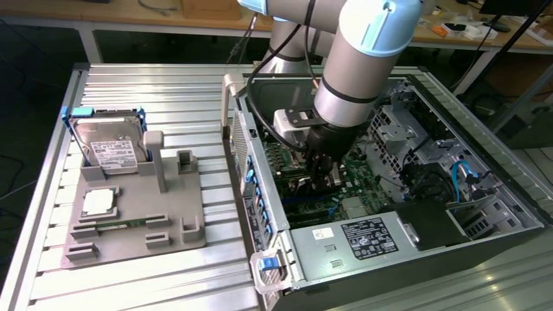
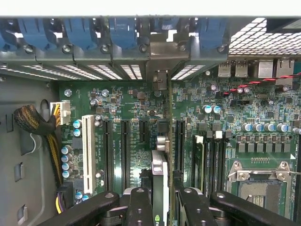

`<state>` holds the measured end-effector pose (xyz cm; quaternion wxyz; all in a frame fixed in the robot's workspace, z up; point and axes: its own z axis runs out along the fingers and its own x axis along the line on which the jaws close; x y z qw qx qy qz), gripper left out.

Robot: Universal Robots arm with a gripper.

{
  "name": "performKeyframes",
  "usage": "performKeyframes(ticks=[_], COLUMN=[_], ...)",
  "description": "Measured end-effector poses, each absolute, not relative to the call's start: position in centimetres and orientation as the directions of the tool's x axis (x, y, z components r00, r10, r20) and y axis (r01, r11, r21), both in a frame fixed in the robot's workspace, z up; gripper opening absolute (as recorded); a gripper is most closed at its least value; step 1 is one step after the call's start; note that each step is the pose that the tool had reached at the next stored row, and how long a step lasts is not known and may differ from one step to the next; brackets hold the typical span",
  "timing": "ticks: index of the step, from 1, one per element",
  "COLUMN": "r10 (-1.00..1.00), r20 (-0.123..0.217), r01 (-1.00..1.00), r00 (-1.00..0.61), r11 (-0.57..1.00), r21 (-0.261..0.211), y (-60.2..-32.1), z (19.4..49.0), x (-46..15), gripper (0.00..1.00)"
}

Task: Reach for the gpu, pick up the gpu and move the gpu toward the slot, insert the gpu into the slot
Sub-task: 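Insert the gpu into the slot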

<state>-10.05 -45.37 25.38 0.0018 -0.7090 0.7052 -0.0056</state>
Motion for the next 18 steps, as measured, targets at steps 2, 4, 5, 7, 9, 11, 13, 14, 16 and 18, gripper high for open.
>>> performKeyframes(ticks=[2,4,5,7,9,11,13,14,16,18], r10=[-1.000,-1.000,-1.000,-1.000,-1.000,-1.000,-1.000,-1.000,-1.000,-1.000], r20=[0.005,0.005,0.004,0.005,0.005,0.005,0.005,0.005,0.005,0.005], r01=[-1.000,-1.000,-1.000,-1.000,-1.000,-1.000,-1.000,-1.000,-1.000,-1.000], r00=[0.005,0.005,0.005,0.004,0.004,0.004,0.004,0.004,0.004,0.004], r11=[-0.005,-0.005,-0.005,-0.004,-0.004,-0.004,-0.004,-0.004,-0.004,-0.004], r21=[-0.011,-0.011,-0.011,-0.011,-0.011,-0.011,-0.011,-0.011,-0.011,-0.011], y=[-45.41,-45.48,-45.49,-45.51,-45.52,-45.51,-45.51,-45.52,-45.51,-45.52], z=[25.37,25.37,25.33,25.35,25.38,25.38,25.38,25.38,25.38,25.37], x=[-10.06,-10.06,-10.06,-10.07,-10.09,-10.10,-10.11,-10.12,-10.13,-10.14], gripper=[0.27,0.27,0.27,0.27,0.27,0.27,0.27,0.27,0.27,0.27])
